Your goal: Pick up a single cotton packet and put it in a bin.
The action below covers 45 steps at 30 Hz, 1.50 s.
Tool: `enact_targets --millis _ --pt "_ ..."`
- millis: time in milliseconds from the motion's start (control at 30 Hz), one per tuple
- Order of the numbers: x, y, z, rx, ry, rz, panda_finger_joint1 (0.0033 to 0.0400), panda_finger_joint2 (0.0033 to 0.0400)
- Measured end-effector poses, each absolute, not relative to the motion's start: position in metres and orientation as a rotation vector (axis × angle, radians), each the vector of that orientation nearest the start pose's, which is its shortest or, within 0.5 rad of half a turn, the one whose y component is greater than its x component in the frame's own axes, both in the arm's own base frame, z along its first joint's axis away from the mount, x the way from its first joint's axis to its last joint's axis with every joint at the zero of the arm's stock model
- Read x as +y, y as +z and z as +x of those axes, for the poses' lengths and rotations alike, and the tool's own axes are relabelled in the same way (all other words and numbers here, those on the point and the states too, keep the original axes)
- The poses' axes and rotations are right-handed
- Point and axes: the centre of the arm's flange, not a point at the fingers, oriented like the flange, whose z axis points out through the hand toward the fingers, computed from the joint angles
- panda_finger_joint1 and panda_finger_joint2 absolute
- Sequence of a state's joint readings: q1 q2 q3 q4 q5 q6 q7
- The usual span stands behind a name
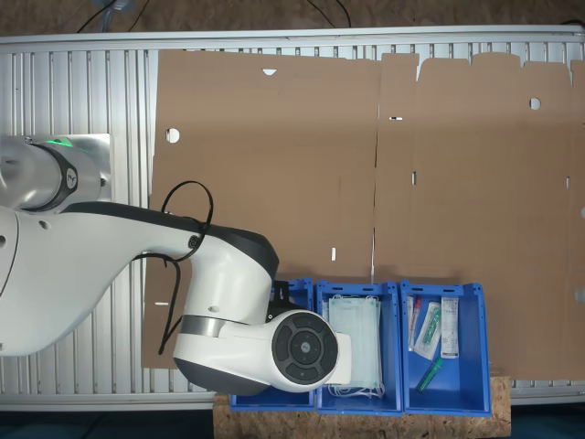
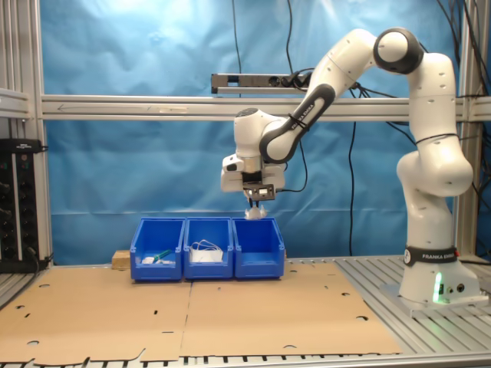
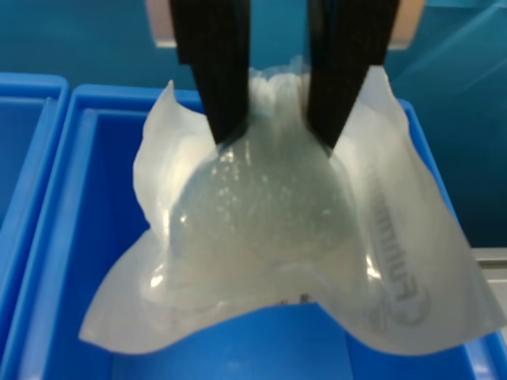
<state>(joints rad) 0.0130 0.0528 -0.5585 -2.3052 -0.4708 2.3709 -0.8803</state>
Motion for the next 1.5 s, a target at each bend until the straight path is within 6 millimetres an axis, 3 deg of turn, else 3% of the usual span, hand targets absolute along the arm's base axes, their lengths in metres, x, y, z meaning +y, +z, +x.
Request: enact_targets --millis 1500 --pt "-0.2831 0.3293 0.4392 -1.27 0.426 -3.138 0.0048 0.0048"
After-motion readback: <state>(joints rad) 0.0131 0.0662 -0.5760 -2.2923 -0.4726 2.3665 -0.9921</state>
